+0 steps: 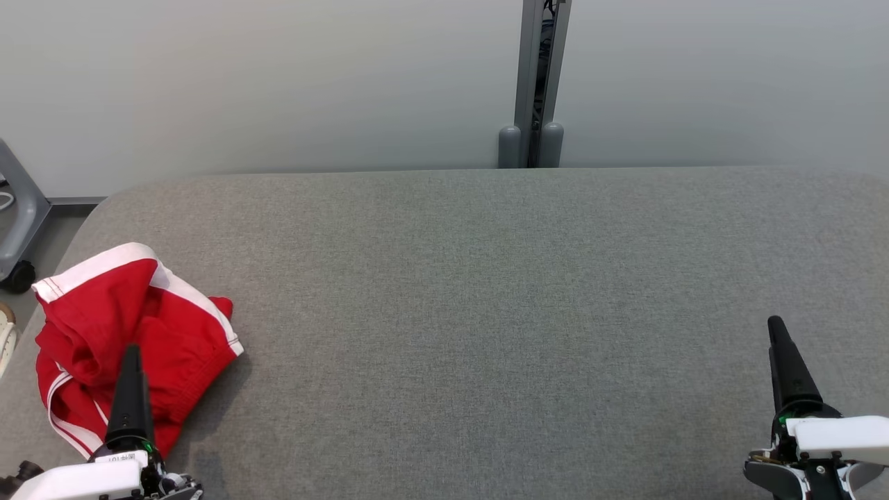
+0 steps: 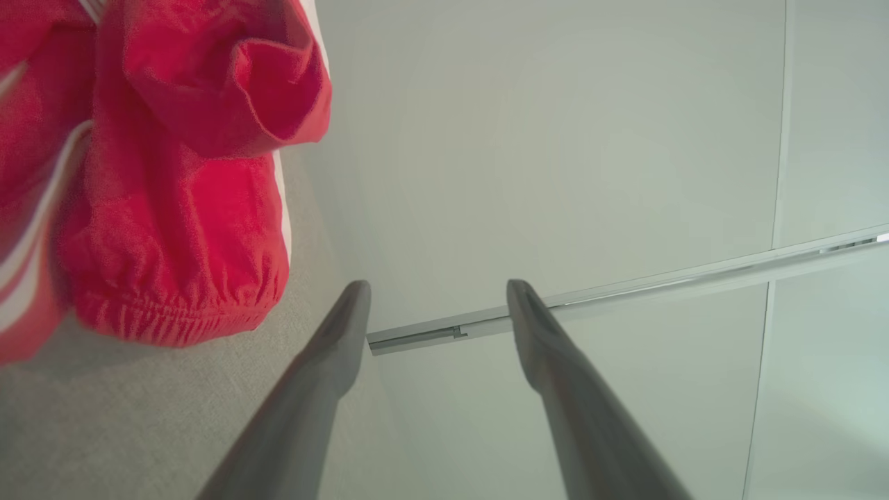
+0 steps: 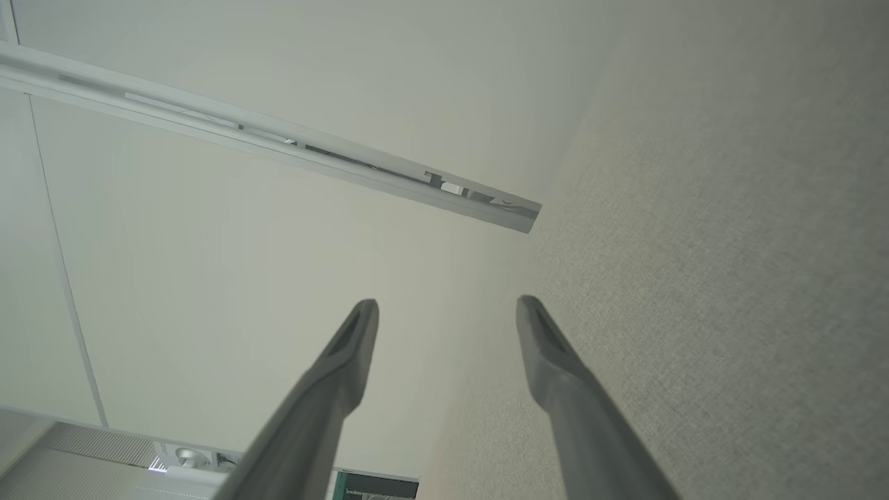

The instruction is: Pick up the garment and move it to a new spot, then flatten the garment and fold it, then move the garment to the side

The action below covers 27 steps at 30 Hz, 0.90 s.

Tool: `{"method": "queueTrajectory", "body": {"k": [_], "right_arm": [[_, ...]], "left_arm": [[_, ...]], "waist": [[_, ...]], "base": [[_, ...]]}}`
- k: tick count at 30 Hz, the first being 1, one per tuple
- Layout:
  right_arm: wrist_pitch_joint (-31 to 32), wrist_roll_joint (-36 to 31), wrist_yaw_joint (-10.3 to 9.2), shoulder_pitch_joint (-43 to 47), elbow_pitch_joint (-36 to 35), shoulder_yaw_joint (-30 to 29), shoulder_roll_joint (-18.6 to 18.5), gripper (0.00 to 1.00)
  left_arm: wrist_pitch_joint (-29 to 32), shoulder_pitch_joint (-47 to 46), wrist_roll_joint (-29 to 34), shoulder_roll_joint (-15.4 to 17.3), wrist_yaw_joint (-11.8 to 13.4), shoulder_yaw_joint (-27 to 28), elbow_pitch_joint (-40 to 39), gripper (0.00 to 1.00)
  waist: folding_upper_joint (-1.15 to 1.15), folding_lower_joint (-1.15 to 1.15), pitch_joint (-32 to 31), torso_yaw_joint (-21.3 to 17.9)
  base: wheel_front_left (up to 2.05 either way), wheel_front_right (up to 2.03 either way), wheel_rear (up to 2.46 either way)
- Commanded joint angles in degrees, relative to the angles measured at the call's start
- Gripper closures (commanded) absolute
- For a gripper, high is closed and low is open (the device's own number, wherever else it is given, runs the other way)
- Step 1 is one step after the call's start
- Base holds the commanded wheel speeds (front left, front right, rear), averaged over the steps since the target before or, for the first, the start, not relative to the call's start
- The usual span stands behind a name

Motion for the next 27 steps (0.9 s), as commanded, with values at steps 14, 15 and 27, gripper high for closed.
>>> {"method": "queueTrajectory", "body": {"k": [14, 15, 27], "right_arm": [[-2.9, -21.8, 0.24, -2.3, -9.0, 0.7, -0.6, 0.00], [-3.1, -23.2, 0.24, -2.3, -9.4, 0.8, -0.6, 0.00], [-5.2, -39.8, 0.29, -2.6, -11.1, 3.0, -1.4, 0.00]], "left_arm": [[-3.3, -2.8, 10.9, 0.8, -0.2, 2.4, -5.5, 0.00], [-3.5, -2.9, 12.0, 0.8, -0.2, 2.4, -5.9, 0.00], [-6.1, -2.6, 28.6, 0.9, 2.6, -3.3, -12.8, 0.00]], "waist": [[0.00, 0.00, -0.1, -0.5], [0.00, 0.00, -0.1, -0.5], [0.00, 0.00, 0.0, -1.0]], "base": [[0.00, 0.00, 0.00], [0.00, 0.00, 0.00], [0.00, 0.00, 0.00]]}}
